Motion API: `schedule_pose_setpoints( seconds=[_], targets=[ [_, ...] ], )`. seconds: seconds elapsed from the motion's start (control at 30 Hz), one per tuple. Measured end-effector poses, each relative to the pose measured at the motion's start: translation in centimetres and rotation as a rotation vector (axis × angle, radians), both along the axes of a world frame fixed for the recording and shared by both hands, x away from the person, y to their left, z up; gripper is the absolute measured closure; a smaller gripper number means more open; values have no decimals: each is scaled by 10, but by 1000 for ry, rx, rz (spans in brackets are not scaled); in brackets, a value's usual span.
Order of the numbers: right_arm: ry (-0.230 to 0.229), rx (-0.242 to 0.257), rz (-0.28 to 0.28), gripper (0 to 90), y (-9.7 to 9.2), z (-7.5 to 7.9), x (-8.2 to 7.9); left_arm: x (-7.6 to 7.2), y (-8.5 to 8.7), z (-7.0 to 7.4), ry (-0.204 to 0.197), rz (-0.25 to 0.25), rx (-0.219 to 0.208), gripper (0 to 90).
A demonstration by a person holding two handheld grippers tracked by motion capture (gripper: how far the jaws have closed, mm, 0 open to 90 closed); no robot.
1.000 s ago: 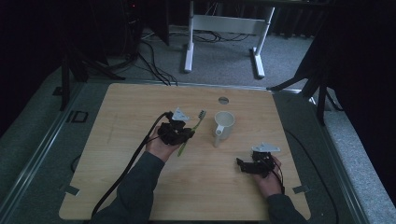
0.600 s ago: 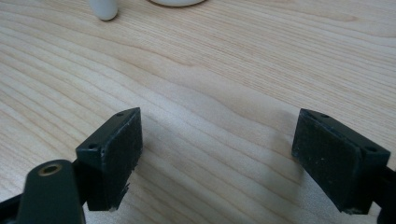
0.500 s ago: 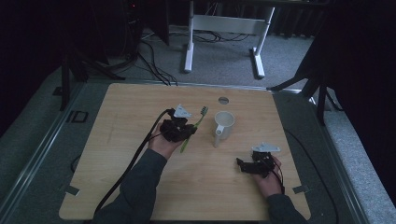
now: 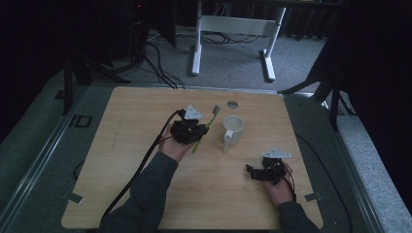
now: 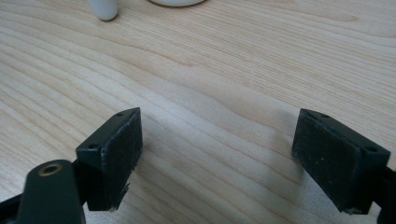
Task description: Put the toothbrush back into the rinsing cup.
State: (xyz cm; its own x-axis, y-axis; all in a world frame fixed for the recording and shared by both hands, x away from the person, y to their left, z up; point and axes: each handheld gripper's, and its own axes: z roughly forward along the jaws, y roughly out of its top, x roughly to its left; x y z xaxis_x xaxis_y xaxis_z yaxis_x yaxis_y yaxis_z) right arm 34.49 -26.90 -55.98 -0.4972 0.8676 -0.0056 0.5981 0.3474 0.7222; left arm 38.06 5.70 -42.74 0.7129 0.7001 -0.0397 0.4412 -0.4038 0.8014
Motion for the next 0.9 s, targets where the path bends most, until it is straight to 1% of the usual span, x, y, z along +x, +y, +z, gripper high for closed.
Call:
schedule_pose_setpoints(
  seconds=[0.07, 0.13, 0.17, 0.2, 0.27, 0.43, 0.53, 0.57, 0.6, 0.77, 0.9],
  targets=[
    [0, 0, 0, 160, 0, 0, 0, 2, 1, -1, -1, 9, -5, 820],
    [0, 0, 0, 160, 0, 0, 0, 2, 1, -1, -11, 3, -21, 820],
    [0, 0, 0, 159, 0, 0, 0, 2, 1, -1, -11, 3, -21, 820],
    [0, 0, 0, 160, 0, 0, 0, 1, 0, 0, -34, -10, -46, 819],
    [0, 0, 0, 159, 0, 0, 0, 2, 0, 0, -34, -7, -58, 819],
    [0, 0, 0, 159, 0, 0, 0, 3, 1, 0, -36, -2, -65, 819],
    [0, 0, 0, 159, 0, 0, 0, 2, 1, 1, -54, -4, -72, 818],
    [0, 0, 0, 159, 0, 0, 0, 2, 1, 1, -54, -4, -72, 818],
    [0, 0, 0, 159, 0, 0, 0, 2, 2, 2, -64, -2, -84, 818],
    [0, 0, 0, 159, 0, 0, 0, 1, 3, 3, -93, -2, -107, 819],
    [0, 0, 0, 159, 0, 0, 0, 1, 3, 4, -101, -8, -131, 818]
  ],
)
